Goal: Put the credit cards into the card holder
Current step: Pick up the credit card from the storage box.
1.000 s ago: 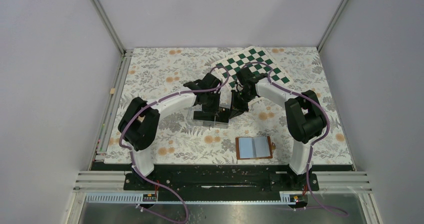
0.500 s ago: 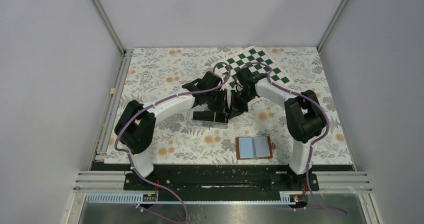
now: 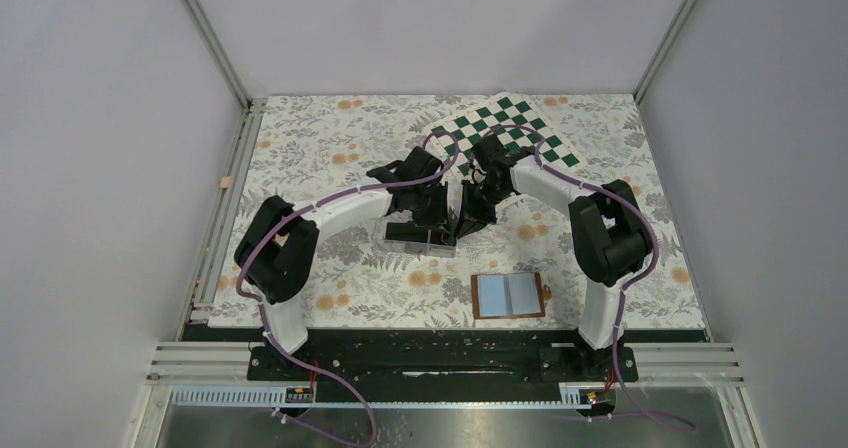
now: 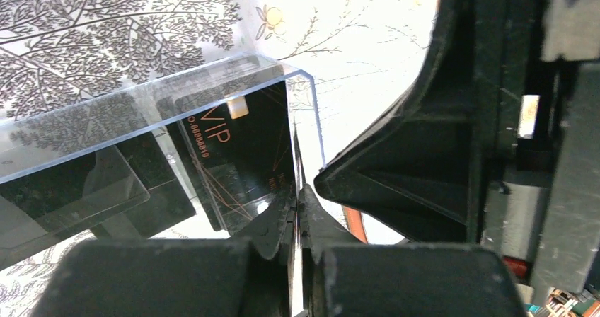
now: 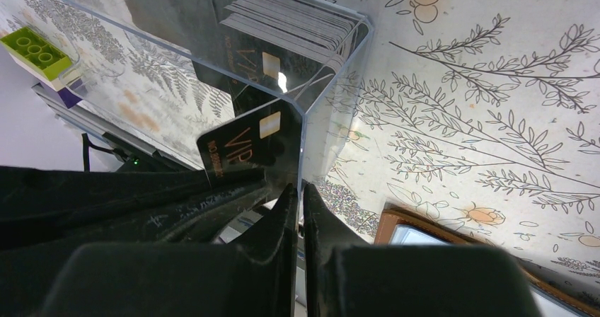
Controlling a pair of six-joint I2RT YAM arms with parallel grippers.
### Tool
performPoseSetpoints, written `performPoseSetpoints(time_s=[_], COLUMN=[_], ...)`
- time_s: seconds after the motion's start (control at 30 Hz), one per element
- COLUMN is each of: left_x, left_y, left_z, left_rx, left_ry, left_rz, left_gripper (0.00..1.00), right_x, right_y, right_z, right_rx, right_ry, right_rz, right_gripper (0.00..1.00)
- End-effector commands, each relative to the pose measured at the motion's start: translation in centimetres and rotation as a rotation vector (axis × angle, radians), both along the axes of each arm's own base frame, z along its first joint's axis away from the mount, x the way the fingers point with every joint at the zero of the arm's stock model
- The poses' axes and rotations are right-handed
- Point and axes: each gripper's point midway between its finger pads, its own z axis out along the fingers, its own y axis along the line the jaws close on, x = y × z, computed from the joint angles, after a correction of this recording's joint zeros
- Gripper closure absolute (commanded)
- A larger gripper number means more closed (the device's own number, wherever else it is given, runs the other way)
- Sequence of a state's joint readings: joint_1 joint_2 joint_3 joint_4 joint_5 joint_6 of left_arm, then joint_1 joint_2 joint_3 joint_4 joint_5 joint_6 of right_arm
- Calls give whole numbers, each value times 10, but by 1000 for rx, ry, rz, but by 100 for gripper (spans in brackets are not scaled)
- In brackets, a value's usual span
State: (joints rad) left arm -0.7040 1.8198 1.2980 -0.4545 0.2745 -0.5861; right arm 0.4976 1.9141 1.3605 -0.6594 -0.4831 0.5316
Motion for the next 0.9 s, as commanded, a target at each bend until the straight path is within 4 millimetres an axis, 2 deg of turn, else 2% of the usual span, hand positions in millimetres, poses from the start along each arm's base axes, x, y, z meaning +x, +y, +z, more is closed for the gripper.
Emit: performPoseSetpoints(time_s=[0.0,0.07,0.17,0.23,0.33,0.4,0.5,0.67,0.87], left_x=[9,12,14,11,-4,-20,-46,-96,-133], left_y=[5,8,15,23,37,45,49,37,29], left_z=[8,23,58,83,120,129,136,135,141], left_rx=[-15,-23,-47,-64,-125,-166,-270,-555,-845], left_ry=[-46,-92,-190,-253,-330,-339,-313,-165,-74], left_rz=[28,36,42,49,58,54,50,39,44], left_gripper=[100,100,100,100,100,100,100,100,100], right_x=[-4,-3,-1,-4,-14,-25,-49,-88,-126], right_y=[5,3,-3,-7,-11,-12,-17,-16,-15], right_z=[9,23,49,68,99,113,121,129,120], right_rx=[9,15,35,59,118,170,250,449,634], right_ry=[-37,-88,-192,-254,-339,-373,-385,-380,-300], right_rz=[33,31,12,-1,-5,2,15,12,6], right_gripper=[96,89,64,52,41,36,32,32,39])
